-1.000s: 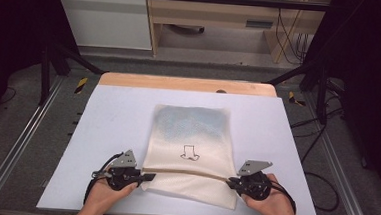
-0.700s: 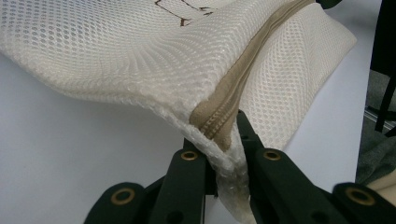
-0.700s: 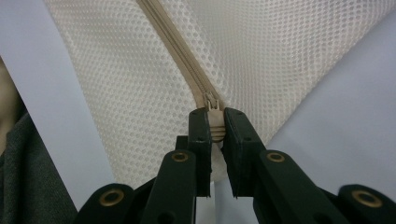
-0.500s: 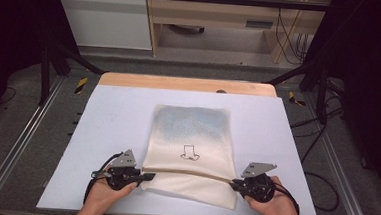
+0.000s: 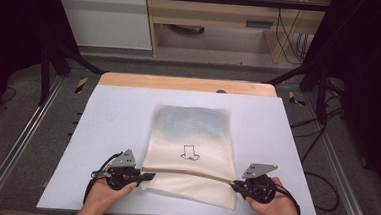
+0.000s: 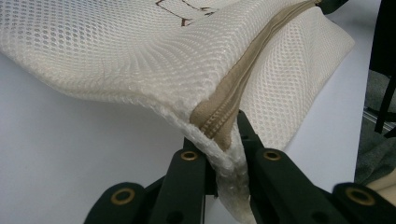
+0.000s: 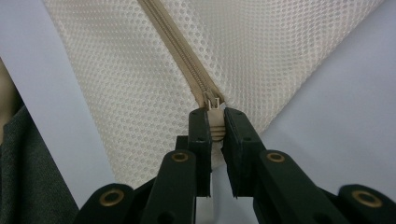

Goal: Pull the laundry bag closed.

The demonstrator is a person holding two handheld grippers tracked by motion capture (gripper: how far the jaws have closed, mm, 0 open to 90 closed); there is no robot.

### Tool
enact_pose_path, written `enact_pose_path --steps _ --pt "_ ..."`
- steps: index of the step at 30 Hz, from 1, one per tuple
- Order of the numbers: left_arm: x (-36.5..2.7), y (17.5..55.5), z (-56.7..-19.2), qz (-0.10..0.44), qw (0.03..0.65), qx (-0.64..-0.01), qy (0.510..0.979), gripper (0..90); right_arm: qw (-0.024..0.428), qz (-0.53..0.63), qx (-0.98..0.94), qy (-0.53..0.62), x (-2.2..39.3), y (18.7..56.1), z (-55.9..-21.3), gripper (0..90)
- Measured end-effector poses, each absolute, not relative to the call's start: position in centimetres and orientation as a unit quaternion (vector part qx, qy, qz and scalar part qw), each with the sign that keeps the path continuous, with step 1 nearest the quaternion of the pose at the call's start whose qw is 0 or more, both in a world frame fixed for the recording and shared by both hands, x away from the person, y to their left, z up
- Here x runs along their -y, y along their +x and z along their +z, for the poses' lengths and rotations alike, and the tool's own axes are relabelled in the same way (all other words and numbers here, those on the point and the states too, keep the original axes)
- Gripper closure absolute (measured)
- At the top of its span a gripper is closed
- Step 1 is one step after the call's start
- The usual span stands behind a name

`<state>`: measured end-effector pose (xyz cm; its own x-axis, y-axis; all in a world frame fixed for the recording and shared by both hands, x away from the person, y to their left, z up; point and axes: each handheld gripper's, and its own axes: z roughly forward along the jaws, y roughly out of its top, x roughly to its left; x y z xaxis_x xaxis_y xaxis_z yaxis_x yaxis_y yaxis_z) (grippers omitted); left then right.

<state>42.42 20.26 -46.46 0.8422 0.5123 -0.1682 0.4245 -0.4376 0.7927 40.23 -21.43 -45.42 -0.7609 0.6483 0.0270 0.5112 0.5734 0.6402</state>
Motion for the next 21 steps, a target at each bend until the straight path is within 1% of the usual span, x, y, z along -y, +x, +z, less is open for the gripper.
enact_pose_path --steps 21 --pt "-20.42 42.39 -46.25 0.048 0.455 -0.274 0.846 84.7 0.103 0.32 -0.881 0.331 21.58 40.28 -45.62 81.8"
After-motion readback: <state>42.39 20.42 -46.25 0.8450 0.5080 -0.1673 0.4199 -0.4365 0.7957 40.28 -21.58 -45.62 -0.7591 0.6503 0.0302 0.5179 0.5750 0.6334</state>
